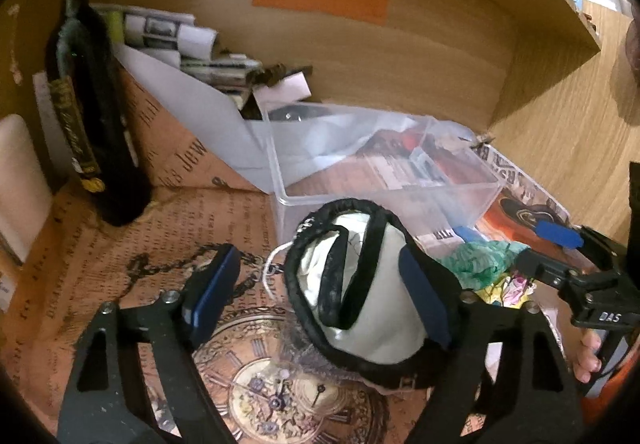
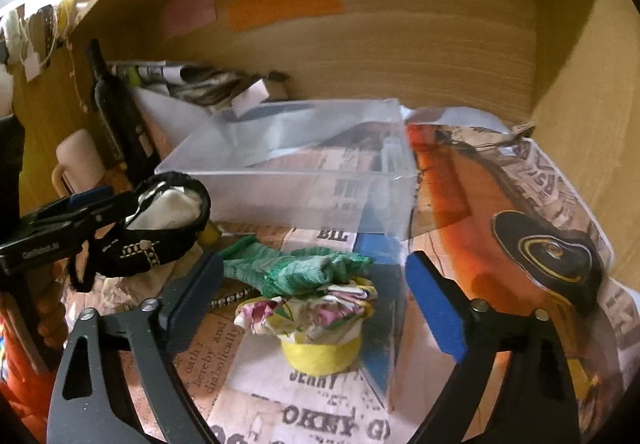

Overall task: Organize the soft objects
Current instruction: 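Grasp the white mask with black straps with the left tool while the right tool grasps the green cloth, then lift the mask and green cloth and carry both toward the clear plastic box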

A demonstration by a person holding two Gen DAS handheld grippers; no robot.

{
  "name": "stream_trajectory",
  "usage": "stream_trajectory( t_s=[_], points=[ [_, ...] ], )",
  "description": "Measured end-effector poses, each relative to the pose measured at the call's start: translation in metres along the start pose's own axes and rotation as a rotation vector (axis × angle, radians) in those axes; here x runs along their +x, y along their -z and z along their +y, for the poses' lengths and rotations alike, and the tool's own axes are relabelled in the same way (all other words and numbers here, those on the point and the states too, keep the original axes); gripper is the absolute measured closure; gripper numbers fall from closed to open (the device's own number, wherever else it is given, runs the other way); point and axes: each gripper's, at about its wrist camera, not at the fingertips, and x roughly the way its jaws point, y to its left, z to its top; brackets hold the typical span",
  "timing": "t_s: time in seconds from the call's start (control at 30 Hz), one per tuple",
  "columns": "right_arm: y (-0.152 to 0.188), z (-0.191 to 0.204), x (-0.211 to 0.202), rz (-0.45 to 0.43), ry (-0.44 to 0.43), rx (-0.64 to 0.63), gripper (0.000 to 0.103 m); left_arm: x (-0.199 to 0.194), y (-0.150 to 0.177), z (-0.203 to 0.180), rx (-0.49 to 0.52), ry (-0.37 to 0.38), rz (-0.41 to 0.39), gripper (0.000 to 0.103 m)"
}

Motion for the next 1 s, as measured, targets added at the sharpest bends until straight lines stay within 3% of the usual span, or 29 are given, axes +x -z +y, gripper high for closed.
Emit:
stream_trajectory(
  t_s=[0.13,0.2,0.27,0.33,0.4,0.53,0.67,1.0],
  points=[
    [-0.008,0.004,0.013,0.05,-0.008,-0.054,0.026,0.013,0.001,0.003,-0.012,0.036,0.043,0.035],
    [-0.009,0.004,0.024,0.092,-0.022,-0.067,0.033,0.017,0.001,0.003,-0.014,0.053,0.057,0.048],
    [-0.008,0.003,0.035,0.142,-0.034,-0.08,0.048,0.015,0.0,0.002,-0.009,0.047,0.048,0.053],
    [-0.005,0.002,0.043,0.174,-0.036,-0.087,0.055,0.012,-0.001,0.0,0.005,0.034,0.035,0.061],
    [-0.004,0.001,0.044,0.174,-0.036,-0.091,0.058,0.009,-0.001,-0.002,0.016,0.022,0.023,0.071],
    [-0.005,0.0,0.039,0.158,-0.045,-0.091,0.081,0.002,-0.003,-0.004,0.035,0.018,0.01,0.09],
    [-0.004,-0.001,0.039,0.155,-0.044,-0.092,0.091,-0.004,-0.006,-0.005,0.035,0.024,-0.007,0.093],
    [-0.019,-0.005,0.012,0.039,-0.018,-0.084,0.095,-0.041,-0.021,-0.019,0.083,0.021,-0.125,0.094]
  ],
)
